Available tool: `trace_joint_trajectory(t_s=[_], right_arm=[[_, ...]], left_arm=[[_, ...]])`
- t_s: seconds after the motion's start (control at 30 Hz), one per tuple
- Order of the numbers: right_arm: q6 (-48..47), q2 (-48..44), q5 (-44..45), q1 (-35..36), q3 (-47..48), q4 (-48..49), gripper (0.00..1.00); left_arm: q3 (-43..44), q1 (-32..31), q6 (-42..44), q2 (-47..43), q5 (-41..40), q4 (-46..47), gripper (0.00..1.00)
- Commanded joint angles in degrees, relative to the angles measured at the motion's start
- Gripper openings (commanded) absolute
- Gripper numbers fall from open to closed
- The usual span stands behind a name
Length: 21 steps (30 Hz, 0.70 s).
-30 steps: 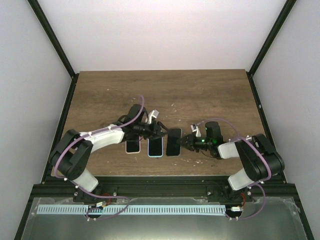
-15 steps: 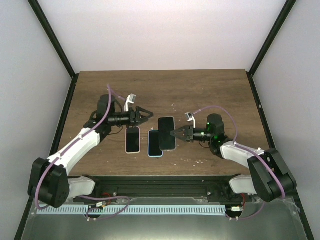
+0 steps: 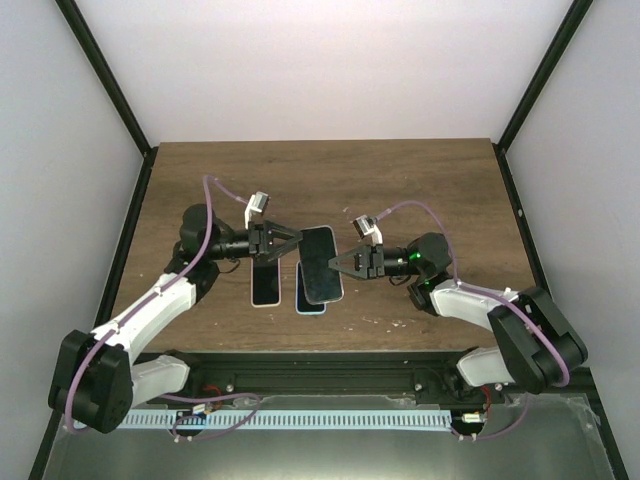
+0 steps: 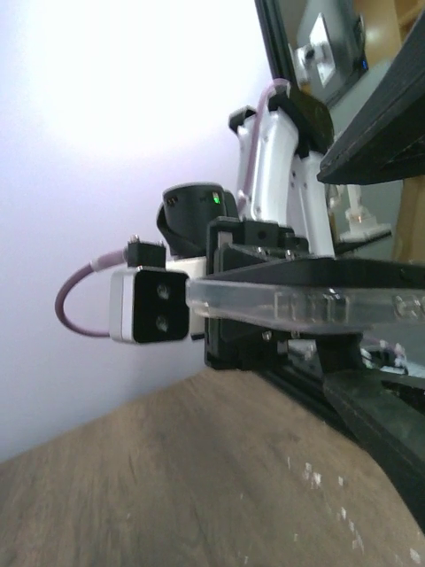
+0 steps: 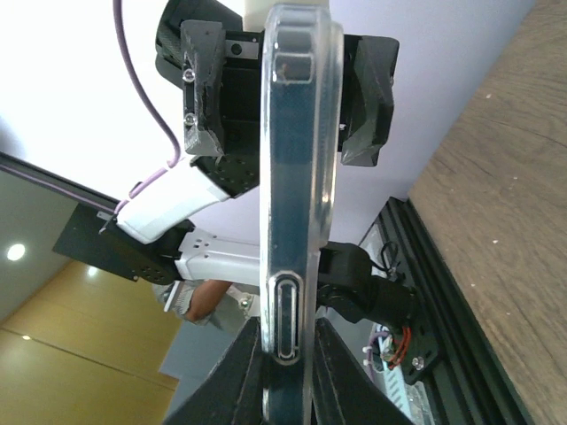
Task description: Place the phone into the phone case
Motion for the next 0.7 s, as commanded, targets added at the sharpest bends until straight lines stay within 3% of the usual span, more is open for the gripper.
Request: trace_joint_trajectory(t_s=[0.0, 0.2, 0.47, 0.67], right_arm=[[4.3, 0.4, 0.2, 1.3, 2.6, 9.4, 0.07], [4.5, 0.5, 0.8, 1.5, 2.2, 9.9, 0.07], [4.8, 0.6, 1.2, 1.7, 1.5, 10.1, 0.11], [4.7, 0.7, 1.8, 1.8, 1.0, 9.4, 0.14]], left_arm=[[-1.8, 0.2, -8.8, -0.1, 2.1, 14.6, 0.55], [-3.0, 0.1, -11.3, 0.7, 2.1, 17.5, 0.38], [-2.8, 0.1, -10.5, 1.2, 2.1, 16.5, 0.05], [-1.1, 0.1, -5.2, 0.7, 1.5, 8.9, 0.0]])
